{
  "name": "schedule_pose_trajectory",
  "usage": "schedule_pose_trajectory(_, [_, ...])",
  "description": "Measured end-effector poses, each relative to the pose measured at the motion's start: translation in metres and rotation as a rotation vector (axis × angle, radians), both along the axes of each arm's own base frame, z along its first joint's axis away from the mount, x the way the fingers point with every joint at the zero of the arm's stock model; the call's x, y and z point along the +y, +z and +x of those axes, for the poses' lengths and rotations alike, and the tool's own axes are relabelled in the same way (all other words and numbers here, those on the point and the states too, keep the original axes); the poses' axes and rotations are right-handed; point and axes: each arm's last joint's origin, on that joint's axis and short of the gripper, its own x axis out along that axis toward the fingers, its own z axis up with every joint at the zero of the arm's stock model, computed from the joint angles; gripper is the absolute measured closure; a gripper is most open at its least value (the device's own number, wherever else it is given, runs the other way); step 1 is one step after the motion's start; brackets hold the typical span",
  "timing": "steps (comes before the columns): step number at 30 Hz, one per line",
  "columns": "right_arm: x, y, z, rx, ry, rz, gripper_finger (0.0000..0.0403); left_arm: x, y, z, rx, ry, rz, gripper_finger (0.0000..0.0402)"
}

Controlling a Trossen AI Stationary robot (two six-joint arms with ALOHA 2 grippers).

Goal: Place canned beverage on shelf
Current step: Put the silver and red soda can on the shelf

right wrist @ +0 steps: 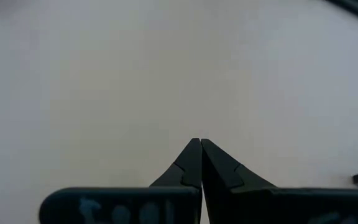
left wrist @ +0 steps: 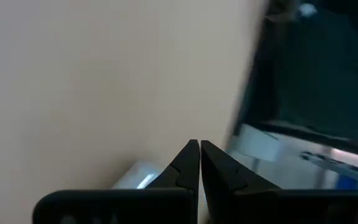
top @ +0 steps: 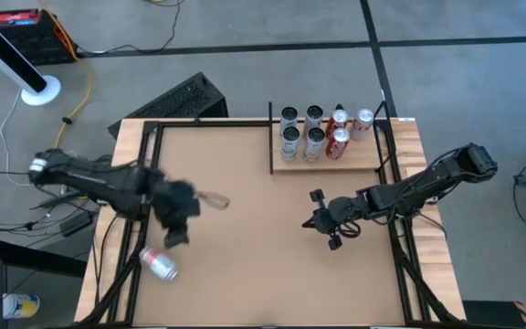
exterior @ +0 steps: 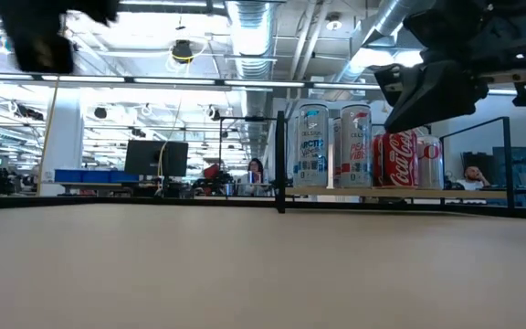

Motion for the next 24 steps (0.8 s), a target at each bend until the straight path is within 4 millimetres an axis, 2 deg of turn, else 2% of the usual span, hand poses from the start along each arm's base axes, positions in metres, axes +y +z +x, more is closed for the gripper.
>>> schedule_pose_trajectory(3, [-0.001,0.002,0.002,-0.03,0.022,-0.03,0.0378,-0.034,0.001,-0.007,0.02,0.049,-0.107,0.0401])
schedule_pose_trajectory(6, [-0.003,0.002,0.002,-0.036,0.043,-0.073,0.0378,-0.073,-0.001,-0.004,-0.006,0.068,-0.196,0.0401])
schedule_pose_trajectory(9, [-0.007,0.002,0.003,-0.041,0.051,-0.107,0.0378,-0.105,-0.014,-0.004,0.028,0.058,-0.207,0.0401])
schedule_pose_trajectory(12, [-0.011,0.003,0.005,-0.045,0.058,-0.139,0.0378,-0.129,-0.033,-0.005,0.193,0.056,-0.223,0.0401])
schedule_pose_trajectory(14, [-0.013,0.007,0.007,-0.058,0.061,-0.158,0.0378,-0.143,-0.043,-0.006,0.294,0.046,-0.256,0.0401])
schedule_pose_trajectory(16, [-0.016,0.01,0.009,-0.07,0.066,-0.179,0.0378,-0.153,-0.047,-0.005,0.319,0.034,-0.282,0.0401])
schedule_pose_trajectory(19, [-0.018,0.014,0.011,-0.084,0.083,-0.205,0.0378,-0.16,-0.048,-0.007,0.361,0.092,-0.321,0.0401])
schedule_pose_trajectory(24, [-0.023,0.018,0.014,-0.105,0.154,-0.223,0.0378,-0.166,-0.053,-0.025,0.632,0.17,-0.327,0.0401])
